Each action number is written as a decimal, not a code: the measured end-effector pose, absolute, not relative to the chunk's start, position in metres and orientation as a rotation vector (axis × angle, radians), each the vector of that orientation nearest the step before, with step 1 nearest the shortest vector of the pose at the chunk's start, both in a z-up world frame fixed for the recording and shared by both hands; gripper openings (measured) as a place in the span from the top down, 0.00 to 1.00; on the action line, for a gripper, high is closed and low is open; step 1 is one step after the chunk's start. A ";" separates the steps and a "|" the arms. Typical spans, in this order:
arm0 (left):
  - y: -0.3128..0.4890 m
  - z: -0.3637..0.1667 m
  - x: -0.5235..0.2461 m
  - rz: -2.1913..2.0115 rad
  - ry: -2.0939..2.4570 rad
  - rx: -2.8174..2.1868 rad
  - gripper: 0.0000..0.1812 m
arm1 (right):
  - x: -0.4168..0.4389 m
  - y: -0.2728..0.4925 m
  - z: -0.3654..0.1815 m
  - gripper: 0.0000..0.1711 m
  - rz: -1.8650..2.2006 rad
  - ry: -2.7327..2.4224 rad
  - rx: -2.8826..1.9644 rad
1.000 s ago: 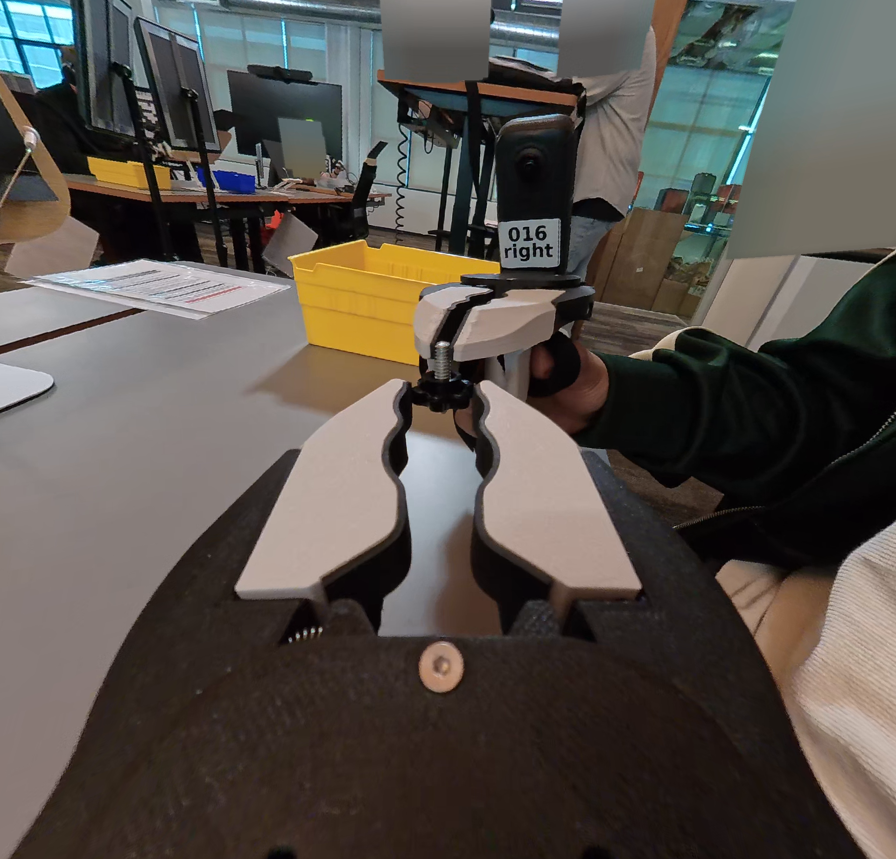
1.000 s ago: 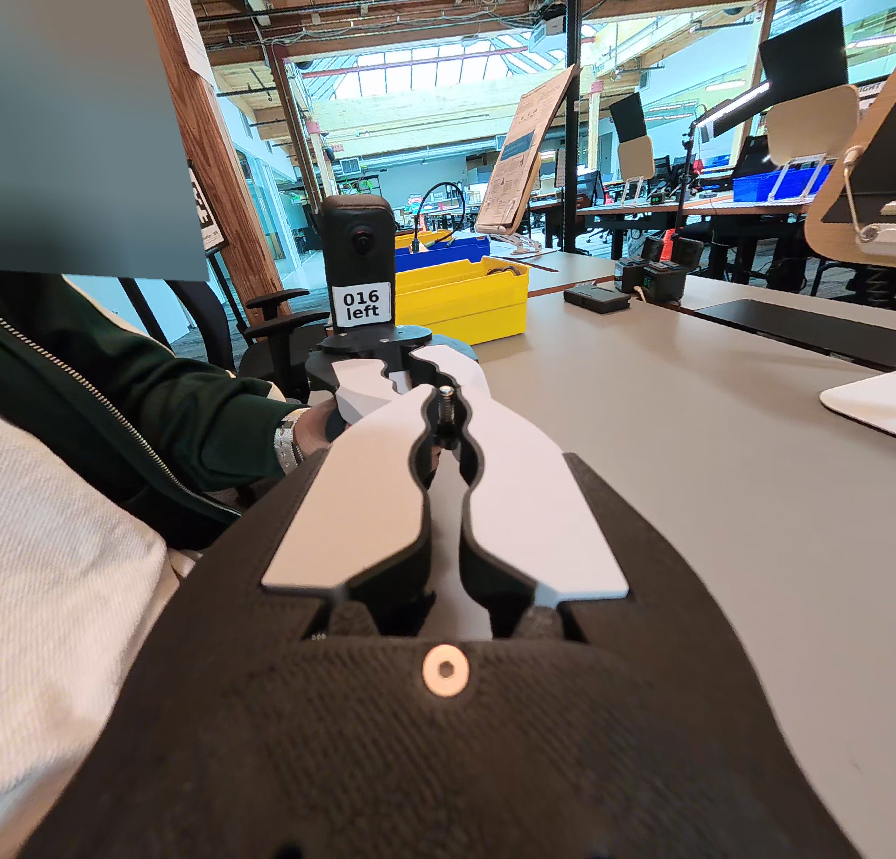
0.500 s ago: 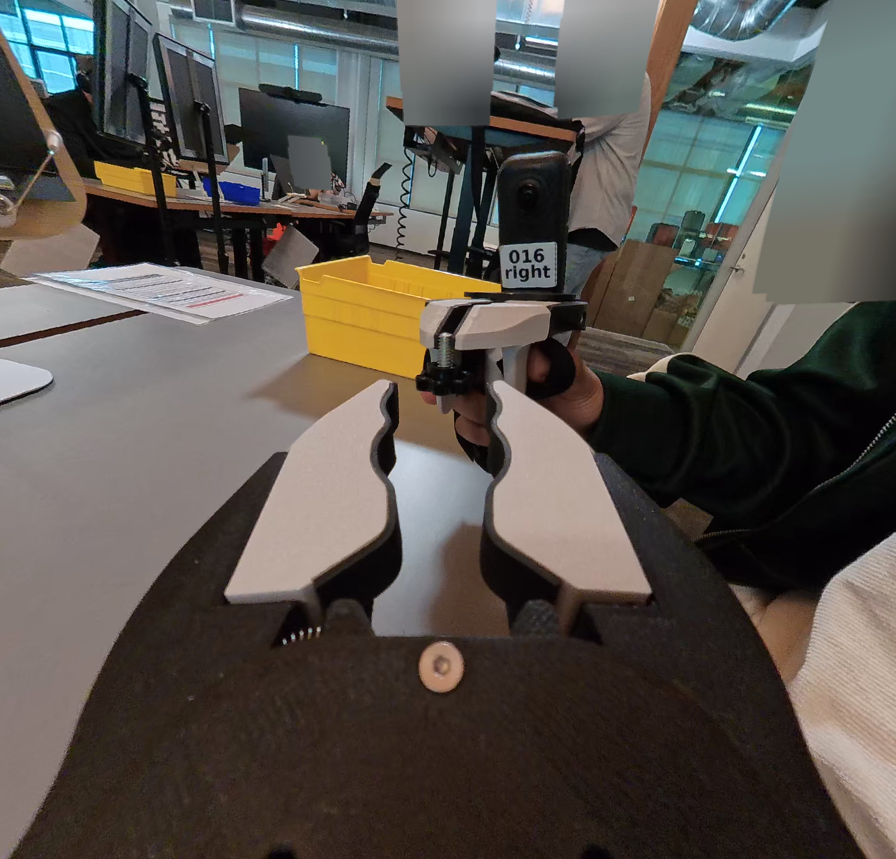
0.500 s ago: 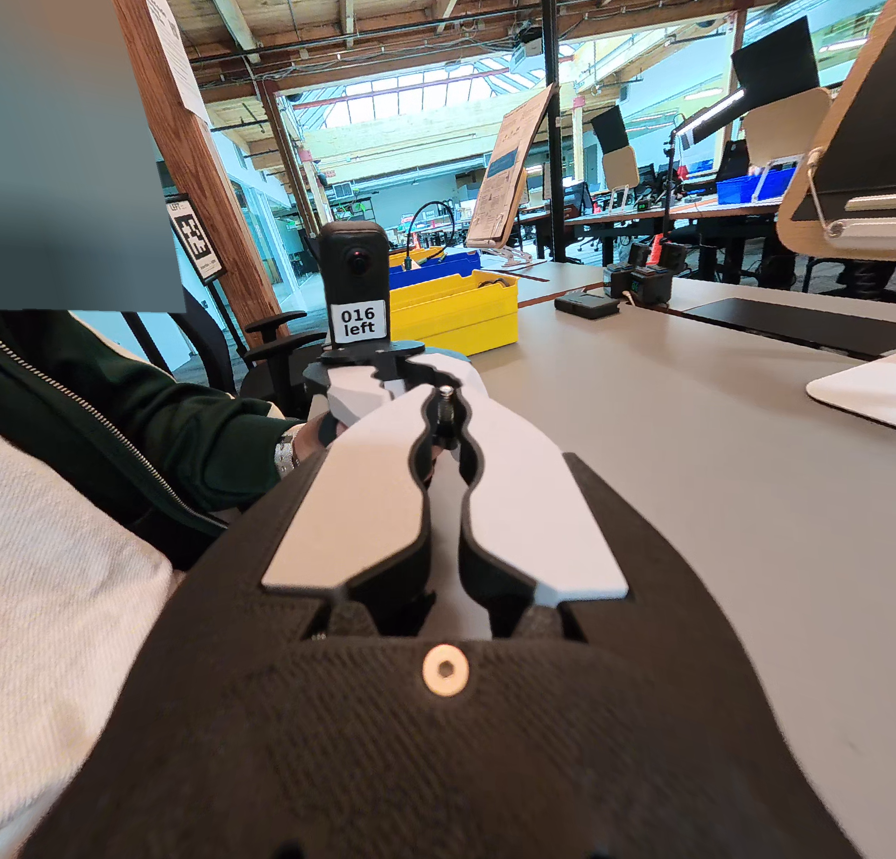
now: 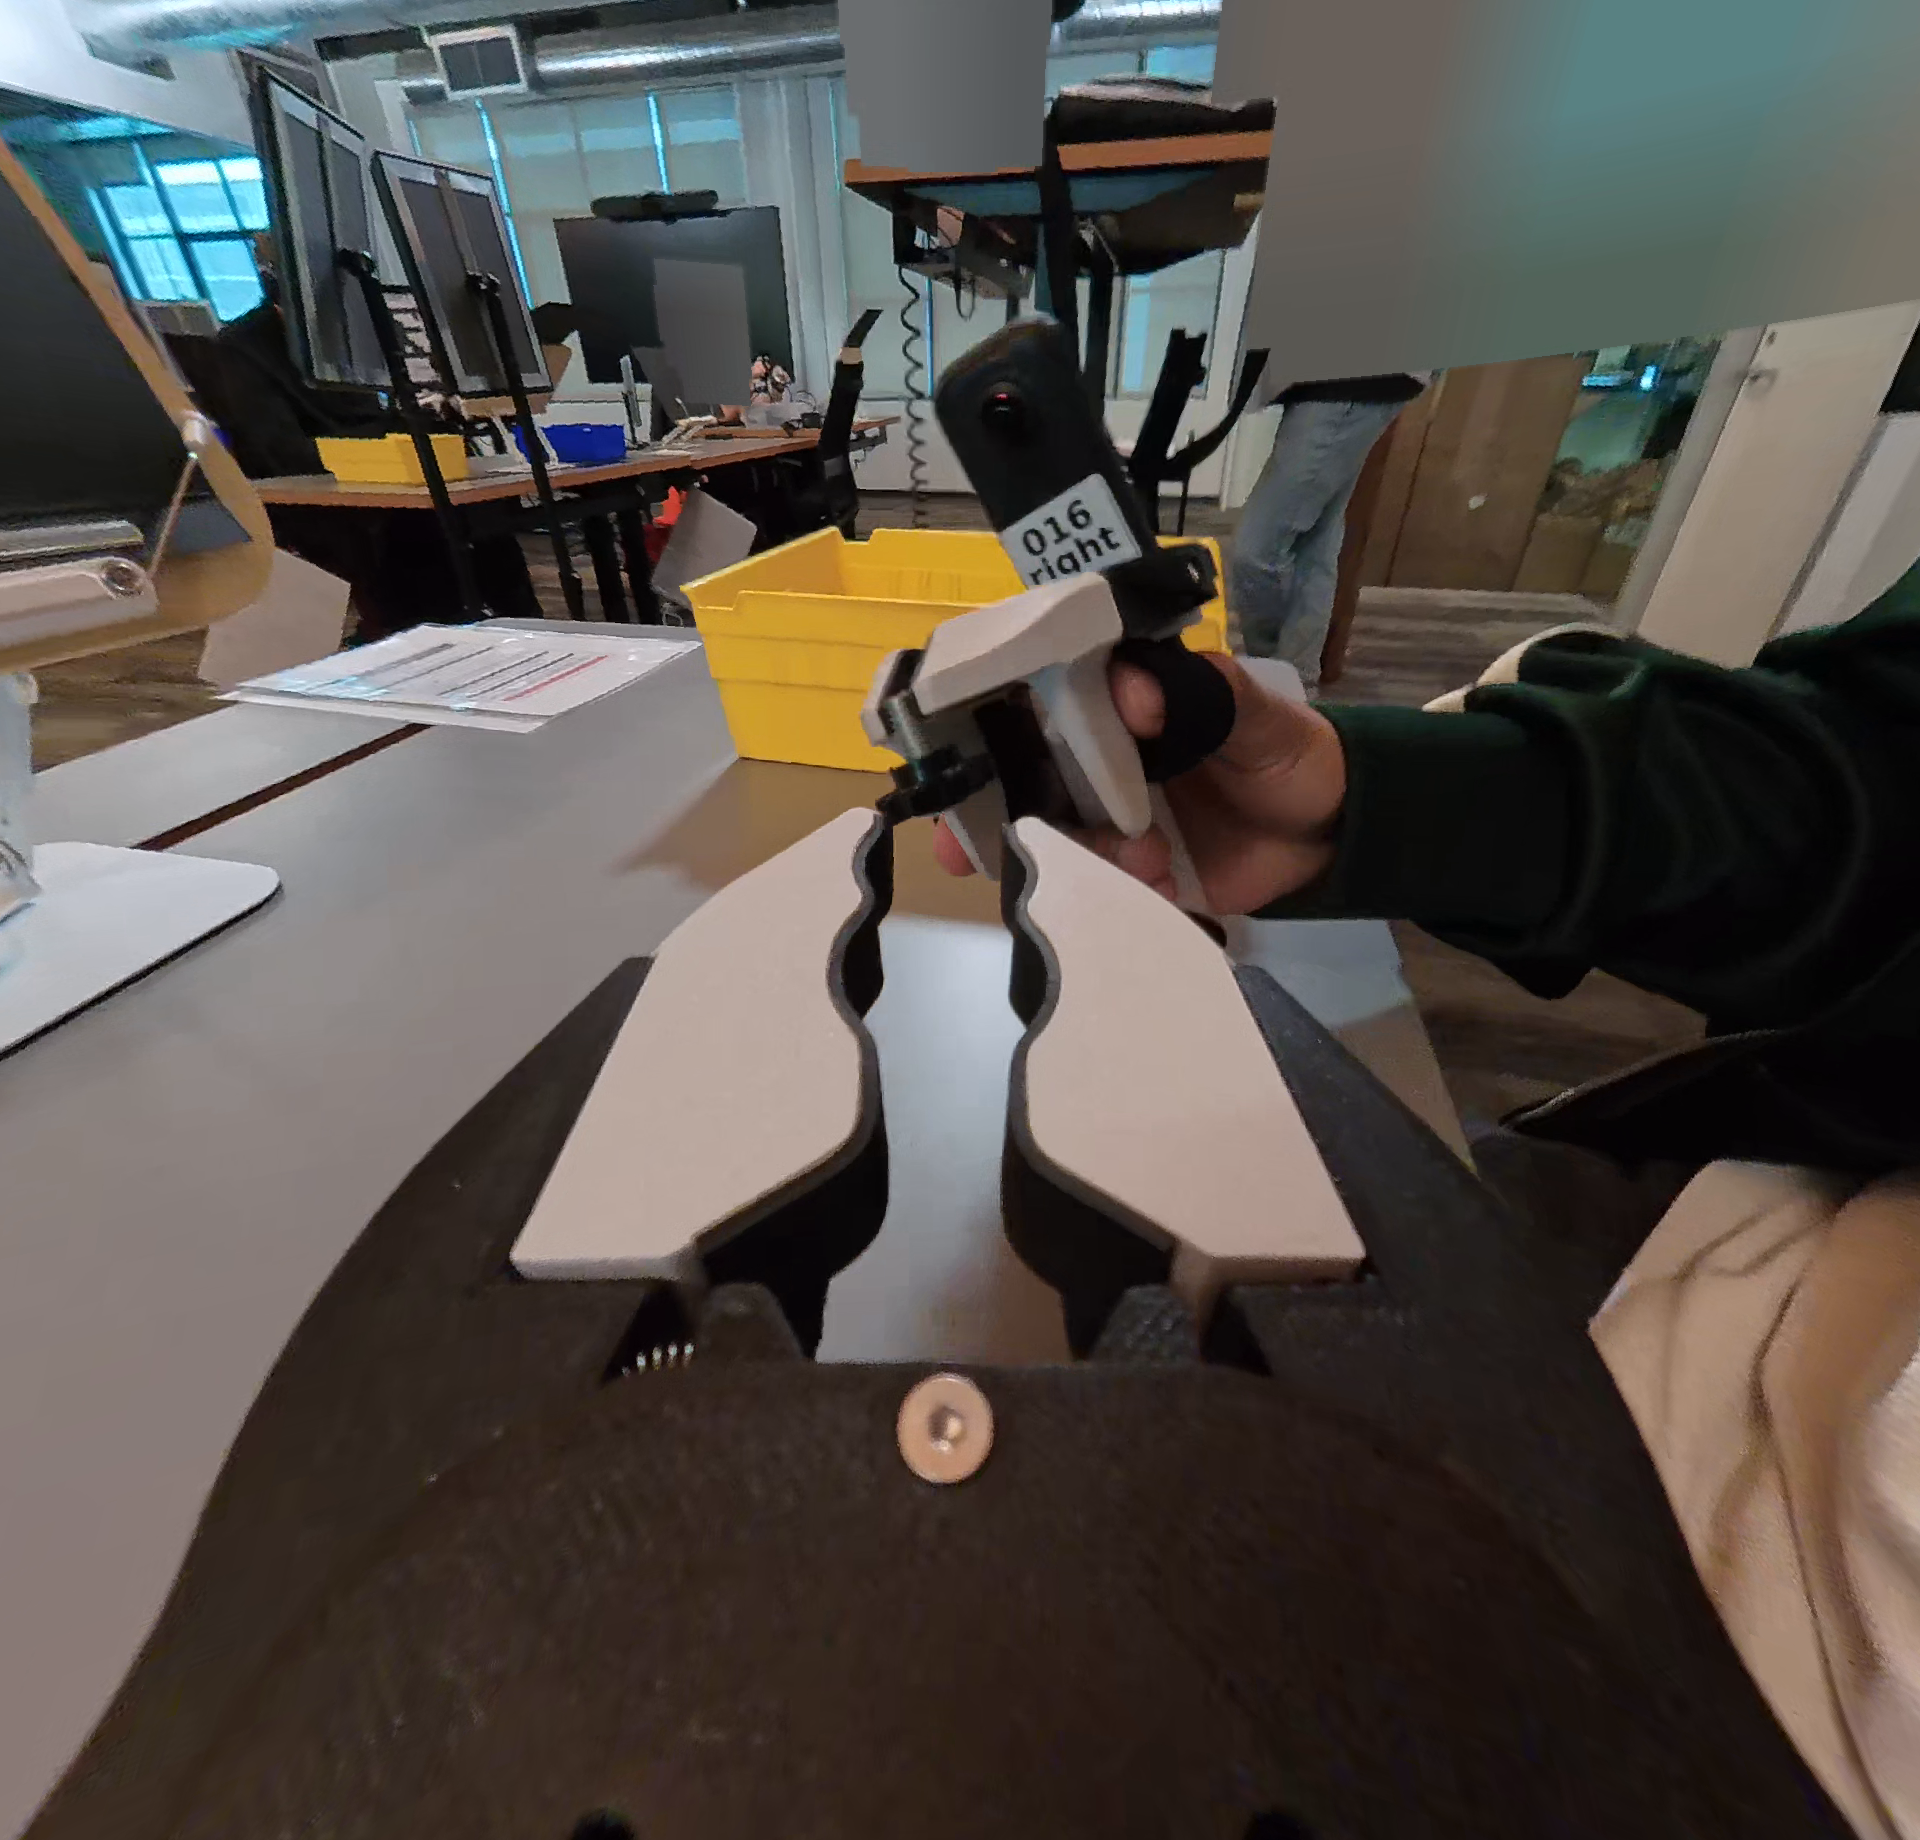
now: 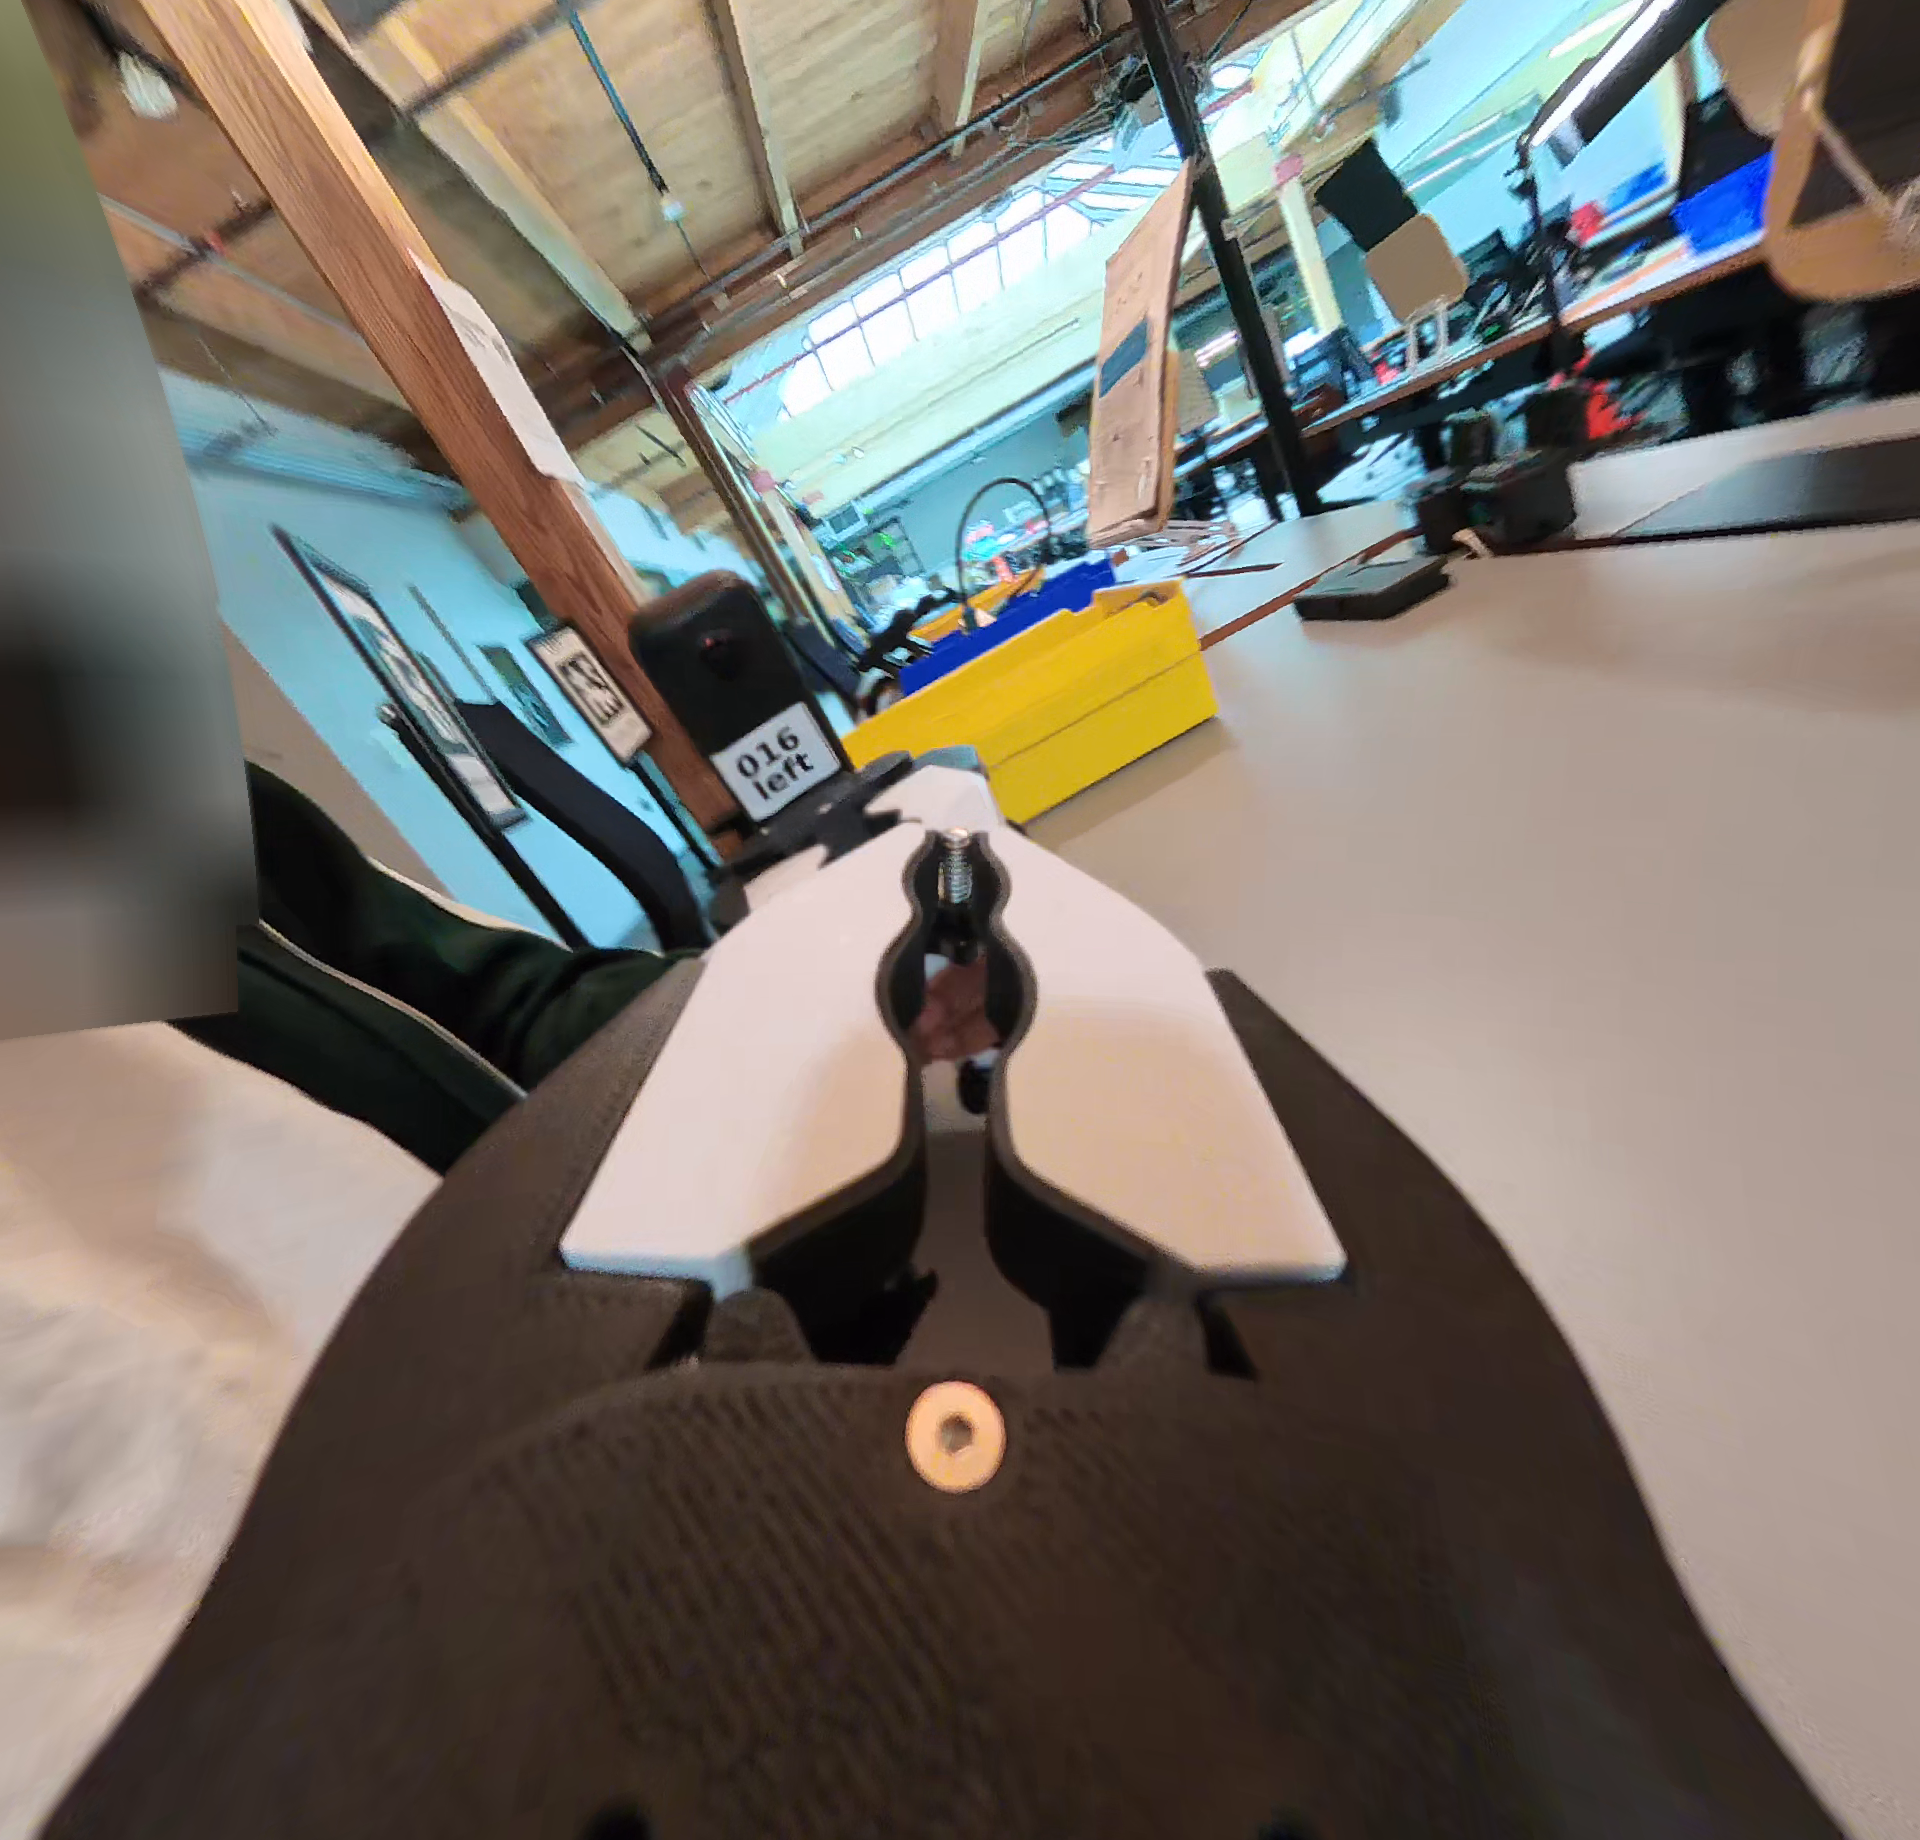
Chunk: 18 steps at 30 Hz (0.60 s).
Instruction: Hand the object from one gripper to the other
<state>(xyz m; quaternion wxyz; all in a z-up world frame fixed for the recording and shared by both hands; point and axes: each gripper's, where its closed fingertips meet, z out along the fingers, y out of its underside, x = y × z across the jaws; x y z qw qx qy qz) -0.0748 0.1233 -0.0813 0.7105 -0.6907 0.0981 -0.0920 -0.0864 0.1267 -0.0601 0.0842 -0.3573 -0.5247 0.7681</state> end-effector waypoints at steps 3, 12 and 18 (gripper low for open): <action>0.126 -0.090 -0.072 -0.199 0.244 -1.574 0.90 | -0.086 0.130 -0.061 0.97 2.438 -1.525 -1.161; 0.124 -0.087 -0.074 -0.089 0.290 -1.563 0.99 | -0.085 0.123 -0.069 0.97 2.510 -1.588 -1.251; 0.125 -0.087 -0.075 -0.055 0.295 -1.561 0.96 | -0.086 0.124 -0.072 0.97 2.523 -1.584 -1.282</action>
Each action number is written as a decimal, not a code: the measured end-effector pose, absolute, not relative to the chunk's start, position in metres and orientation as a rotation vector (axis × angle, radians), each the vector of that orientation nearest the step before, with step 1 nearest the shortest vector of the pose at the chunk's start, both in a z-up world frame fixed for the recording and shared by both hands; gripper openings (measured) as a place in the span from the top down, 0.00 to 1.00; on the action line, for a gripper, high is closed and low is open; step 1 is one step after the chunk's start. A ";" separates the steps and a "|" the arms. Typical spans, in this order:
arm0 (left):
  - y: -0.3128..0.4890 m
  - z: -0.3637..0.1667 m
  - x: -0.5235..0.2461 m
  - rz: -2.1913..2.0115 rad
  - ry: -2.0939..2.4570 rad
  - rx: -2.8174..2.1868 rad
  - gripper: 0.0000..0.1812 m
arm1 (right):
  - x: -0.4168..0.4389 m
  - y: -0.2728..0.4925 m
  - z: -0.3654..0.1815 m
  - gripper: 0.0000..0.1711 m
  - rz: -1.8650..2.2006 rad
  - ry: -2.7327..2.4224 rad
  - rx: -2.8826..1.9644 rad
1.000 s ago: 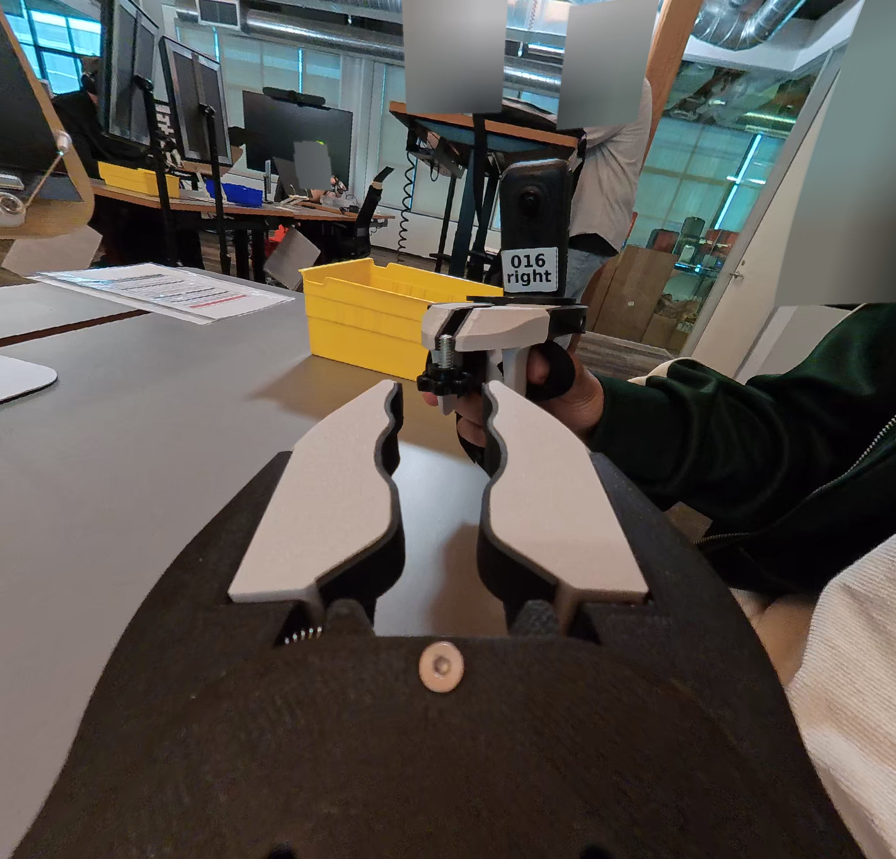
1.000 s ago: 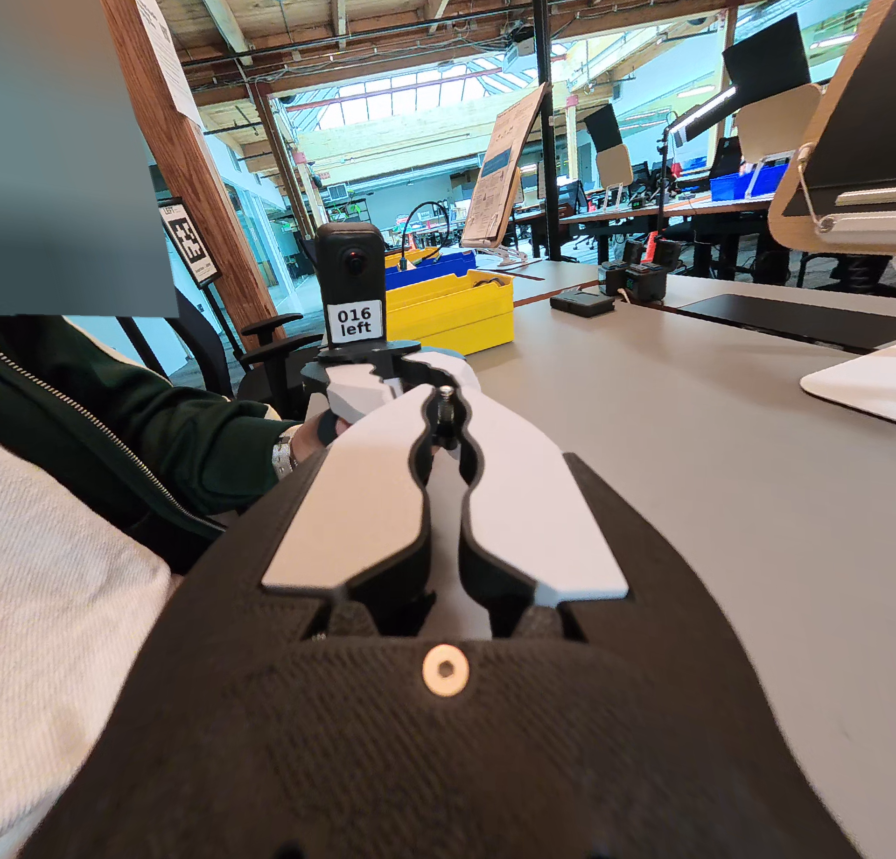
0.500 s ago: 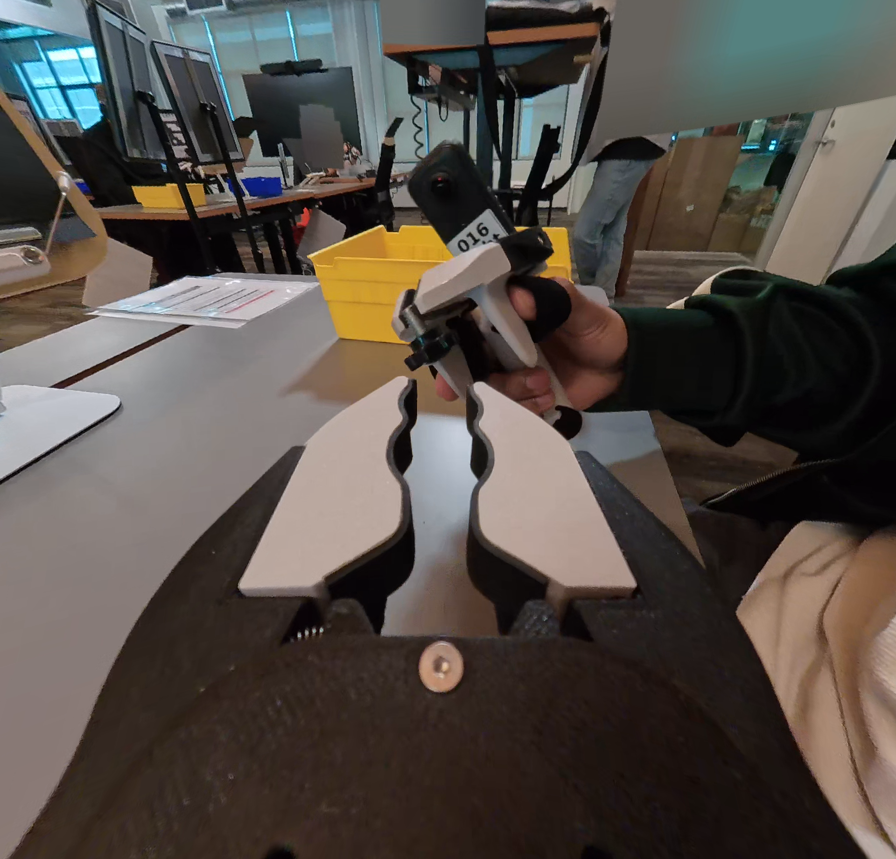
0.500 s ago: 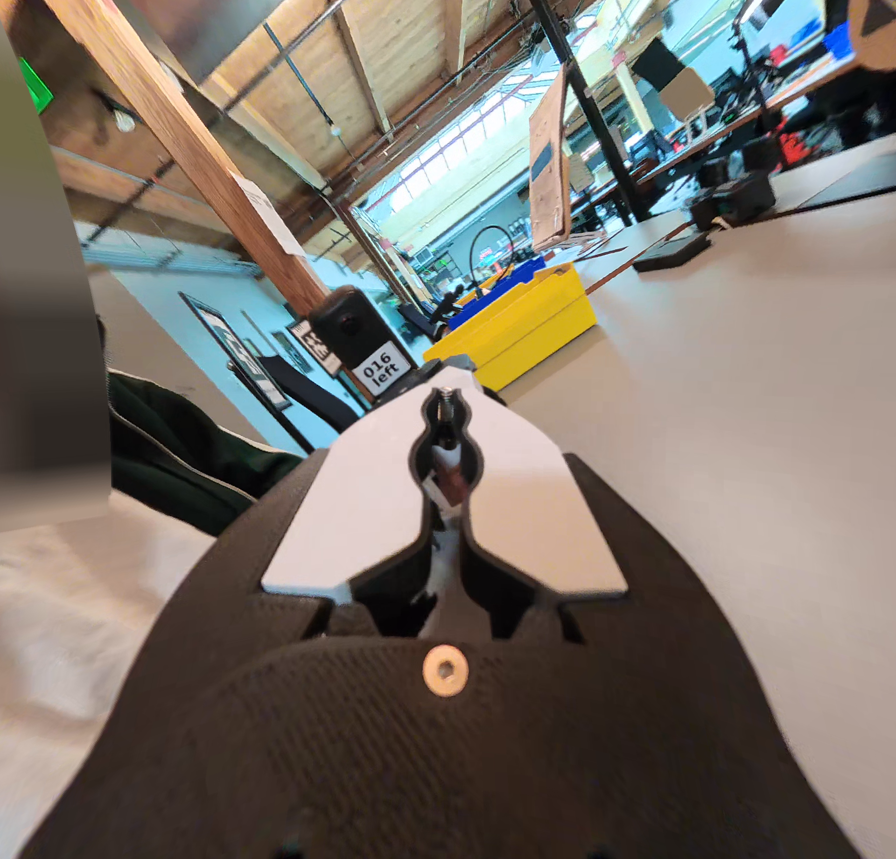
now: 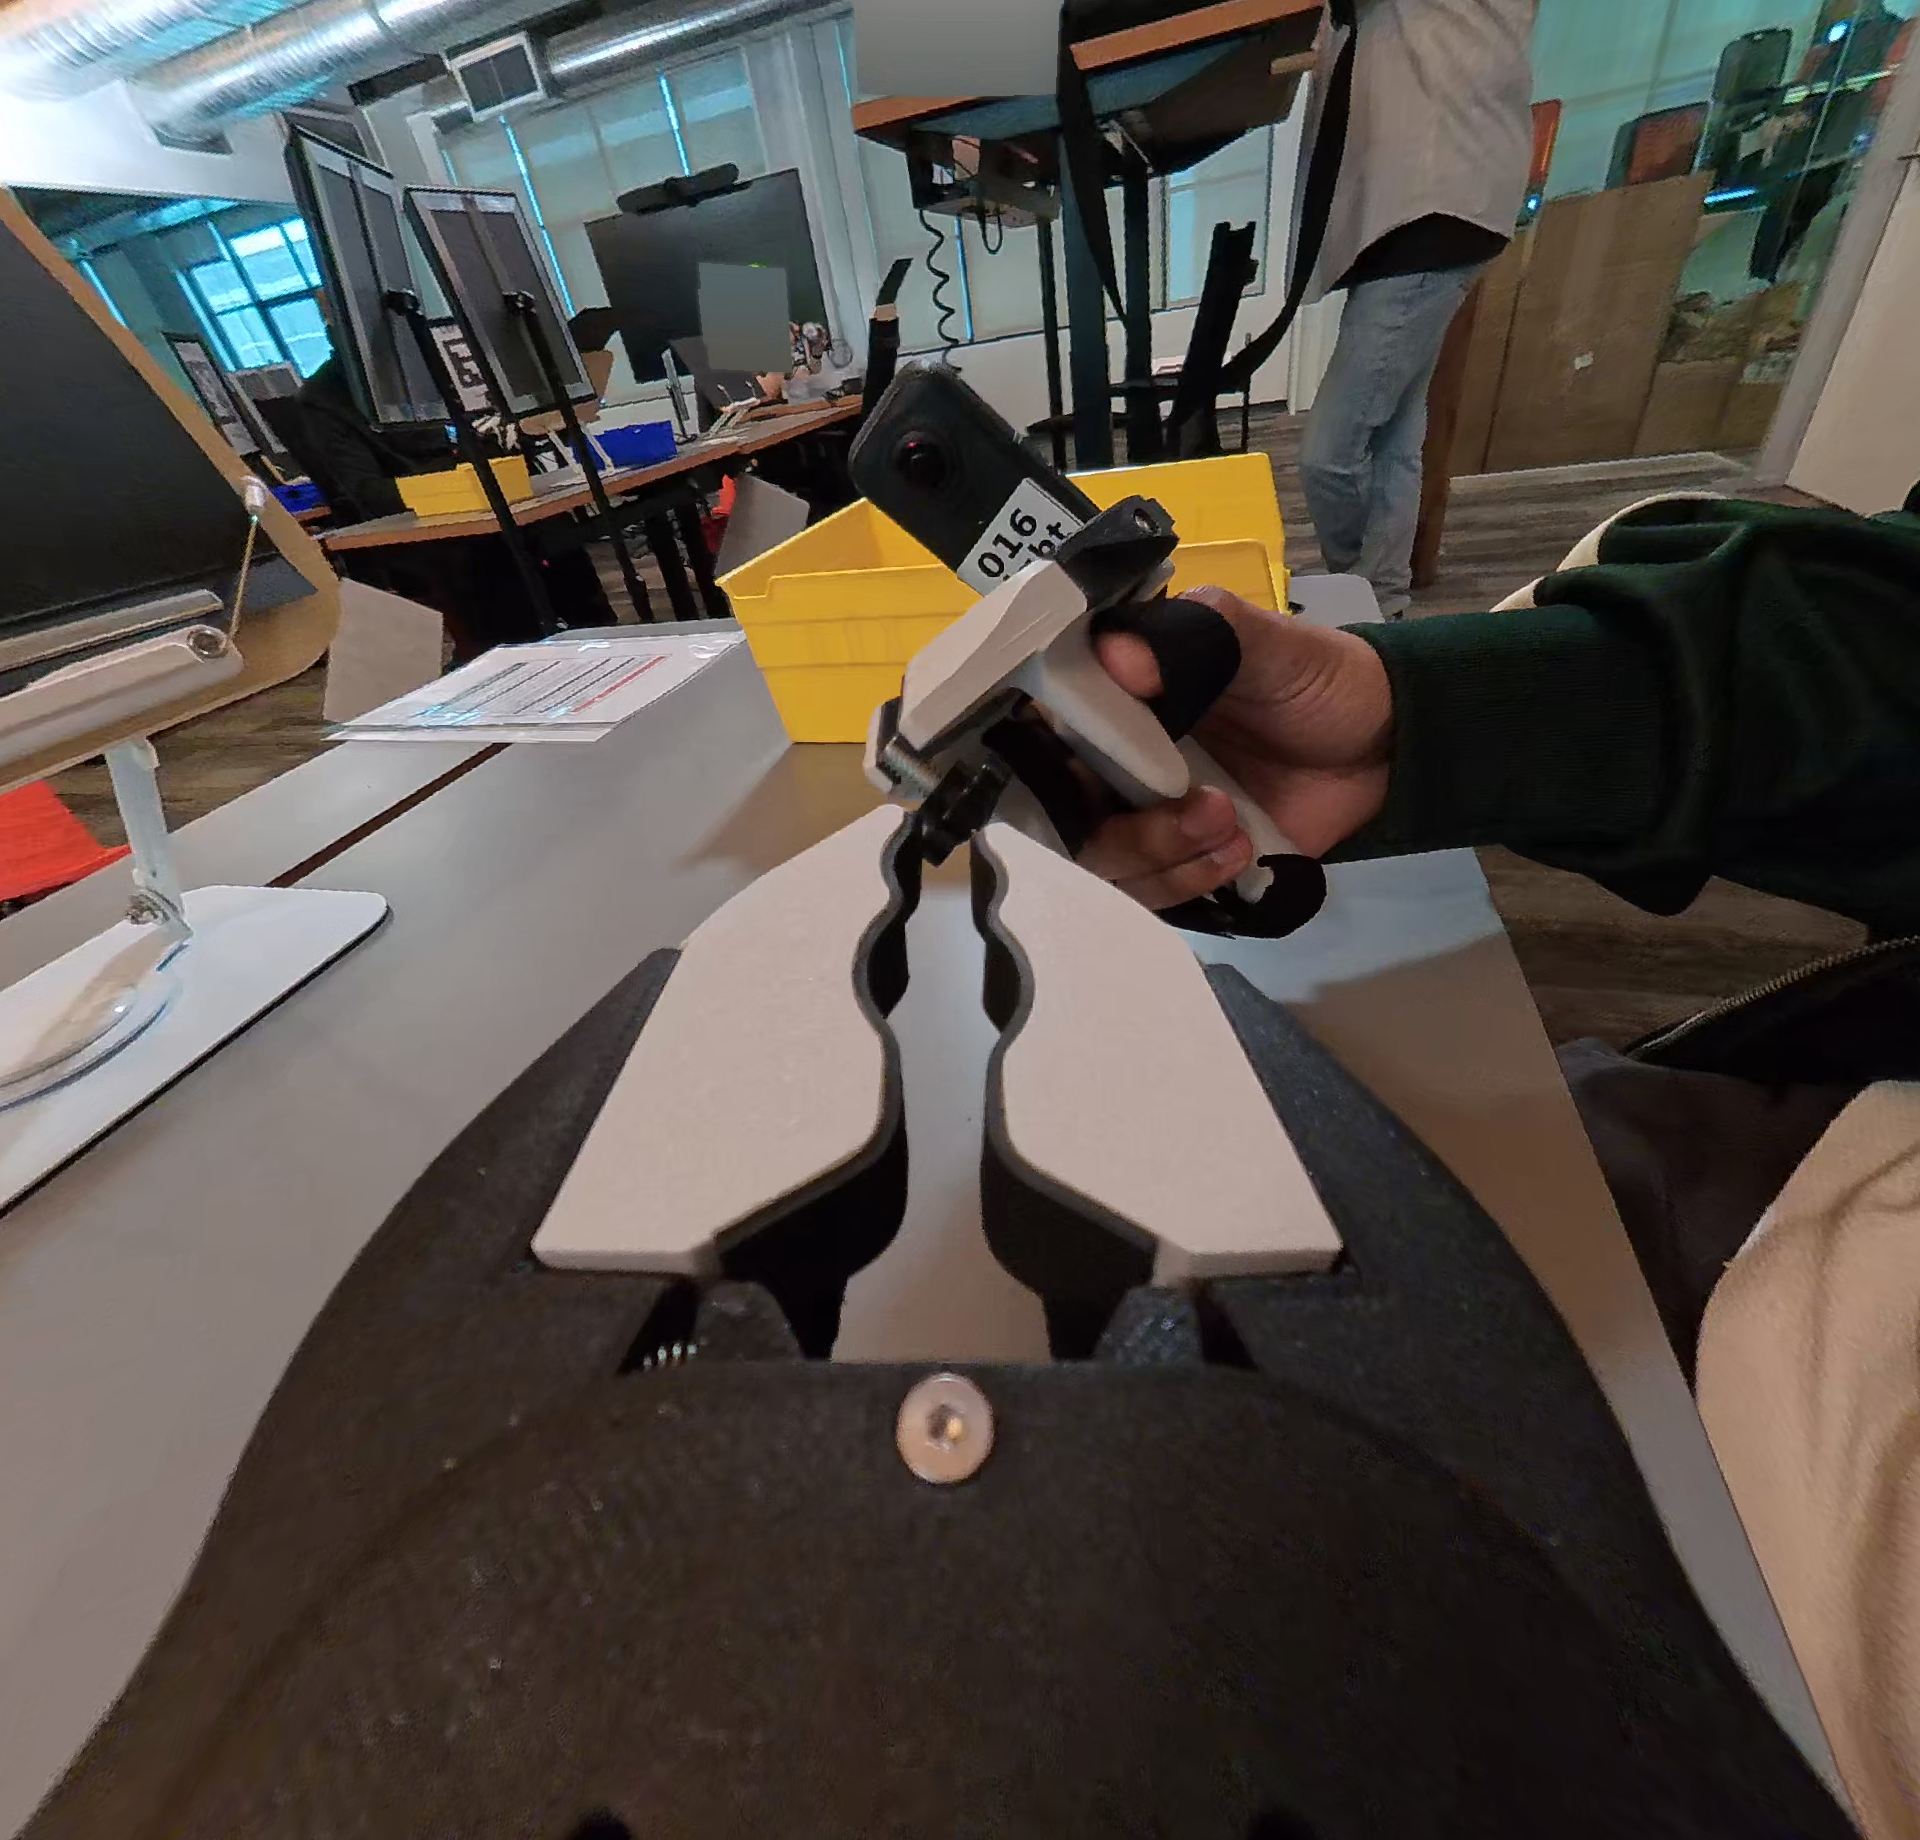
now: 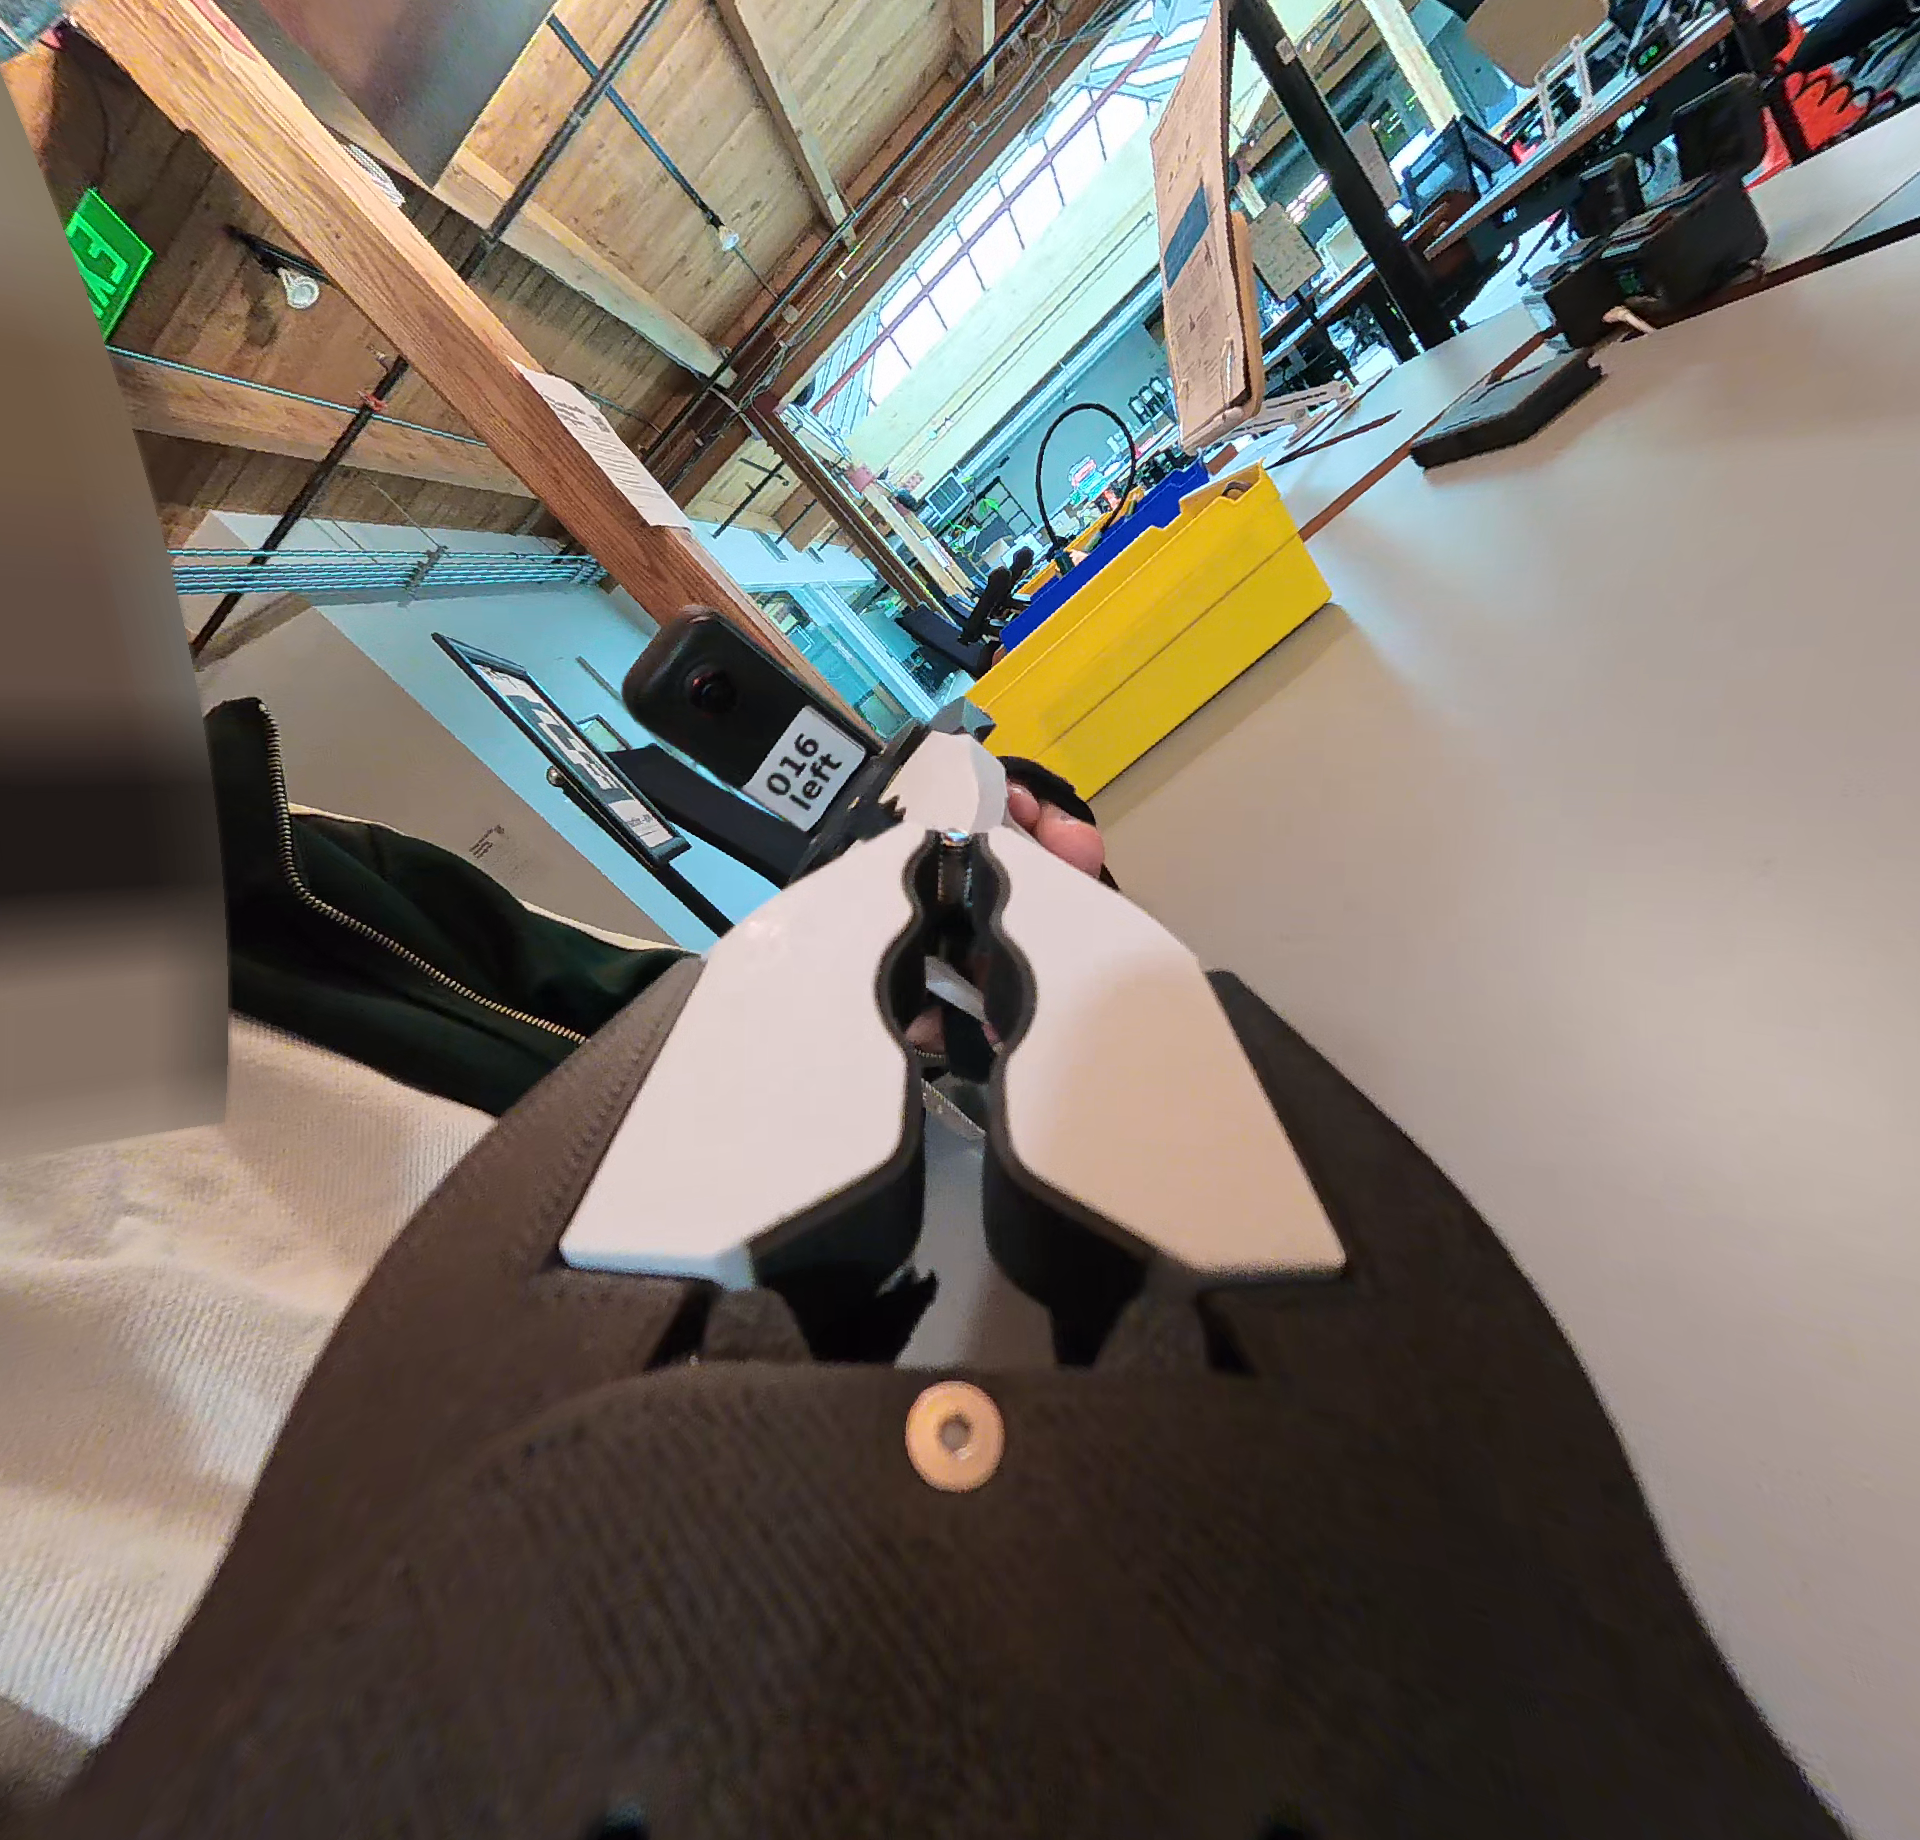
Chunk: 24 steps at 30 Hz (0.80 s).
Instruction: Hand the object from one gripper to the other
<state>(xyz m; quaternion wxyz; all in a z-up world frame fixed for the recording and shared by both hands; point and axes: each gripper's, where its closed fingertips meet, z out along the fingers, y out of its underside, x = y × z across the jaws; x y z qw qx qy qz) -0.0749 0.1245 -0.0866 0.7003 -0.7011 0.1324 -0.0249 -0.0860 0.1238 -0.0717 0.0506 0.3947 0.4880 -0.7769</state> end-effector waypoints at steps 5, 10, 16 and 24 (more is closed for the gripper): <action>0.125 -0.088 -0.072 -0.011 0.329 -1.566 0.96 | -0.087 0.121 -0.073 0.97 -2.349 1.475 1.204; 0.125 -0.088 -0.070 -0.005 0.339 -1.572 0.97 | -0.089 0.120 -0.075 0.96 -2.342 1.477 1.212; 0.124 -0.084 -0.081 -0.191 0.186 -1.553 0.98 | -0.100 0.131 -0.071 0.78 -2.469 1.543 1.279; 0.117 -0.083 -0.109 -0.990 -0.323 -1.351 0.98 | -0.096 0.128 -0.067 0.78 -2.623 2.270 1.145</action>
